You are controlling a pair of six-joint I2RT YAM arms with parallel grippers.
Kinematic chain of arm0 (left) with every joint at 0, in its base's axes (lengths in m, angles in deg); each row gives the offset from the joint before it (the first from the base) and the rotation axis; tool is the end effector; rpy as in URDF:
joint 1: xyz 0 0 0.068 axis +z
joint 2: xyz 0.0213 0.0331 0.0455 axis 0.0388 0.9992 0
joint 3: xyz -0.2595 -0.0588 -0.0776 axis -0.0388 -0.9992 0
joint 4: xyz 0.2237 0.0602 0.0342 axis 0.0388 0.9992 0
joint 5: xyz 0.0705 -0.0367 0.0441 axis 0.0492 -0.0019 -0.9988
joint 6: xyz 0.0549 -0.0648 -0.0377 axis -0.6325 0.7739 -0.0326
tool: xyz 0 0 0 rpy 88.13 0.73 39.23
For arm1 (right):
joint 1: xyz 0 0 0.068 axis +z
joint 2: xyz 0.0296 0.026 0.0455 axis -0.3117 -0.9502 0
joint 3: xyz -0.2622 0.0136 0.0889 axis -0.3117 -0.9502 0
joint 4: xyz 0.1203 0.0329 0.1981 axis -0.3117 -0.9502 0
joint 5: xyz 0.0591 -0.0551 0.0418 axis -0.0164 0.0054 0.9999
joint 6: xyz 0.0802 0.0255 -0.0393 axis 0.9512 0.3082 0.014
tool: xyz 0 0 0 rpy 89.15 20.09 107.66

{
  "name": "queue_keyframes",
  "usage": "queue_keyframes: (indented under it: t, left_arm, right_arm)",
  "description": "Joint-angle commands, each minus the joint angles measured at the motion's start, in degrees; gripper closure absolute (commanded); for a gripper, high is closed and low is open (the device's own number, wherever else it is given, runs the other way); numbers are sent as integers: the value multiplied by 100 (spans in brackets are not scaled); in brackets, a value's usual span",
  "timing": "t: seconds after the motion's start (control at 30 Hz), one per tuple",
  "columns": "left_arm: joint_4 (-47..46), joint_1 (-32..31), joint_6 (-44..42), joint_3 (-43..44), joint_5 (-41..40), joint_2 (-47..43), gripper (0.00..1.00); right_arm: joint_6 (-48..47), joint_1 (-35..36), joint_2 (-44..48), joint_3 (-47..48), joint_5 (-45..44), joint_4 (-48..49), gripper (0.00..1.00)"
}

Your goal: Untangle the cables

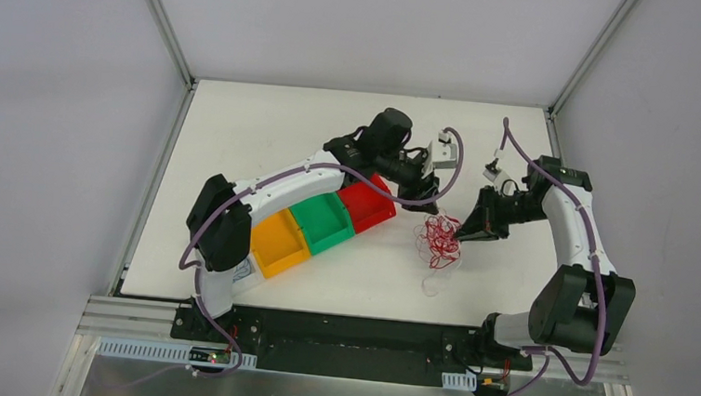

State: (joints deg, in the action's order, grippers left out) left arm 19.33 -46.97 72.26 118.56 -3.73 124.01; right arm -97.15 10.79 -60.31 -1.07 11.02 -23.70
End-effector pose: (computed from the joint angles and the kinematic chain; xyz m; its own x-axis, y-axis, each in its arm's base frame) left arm 0.2473 -0.3765 0.3332 0.0117 0.2657 -0.9640 0.9947 -0.1019 -0.0160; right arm 0.2151 0.0339 0.2509 -0.8872 -0.1930 -0.4191 -0.4315 0.6690 0.6053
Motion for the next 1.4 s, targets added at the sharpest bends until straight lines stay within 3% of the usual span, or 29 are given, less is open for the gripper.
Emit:
queue_keyframes:
  t: [0.0, 0.67, 0.9, 1.1, 1.37]
  left_arm:
    - [35, -92, -183, 278, 74, 108, 54]
    - [33, -191, 256, 316, 42, 316, 80]
    - [35, -193, 257, 288, 42, 326, 100]
    - [35, -197, 461, 548, 103, 152, 100]
    - [-105, -190, 1350, 1741, 87, 0, 100]
  right_arm:
    - [-51, 132, 165, 148, 138, -156, 100]
    - [53, 263, -141, 271, 37, -33, 100]
    - [55, 263, -188, 322, 76, -27, 100]
    - [127, 235, -305, 184, -479, 297, 100]
    - [494, 158, -951, -104, -1648, 1217, 94]
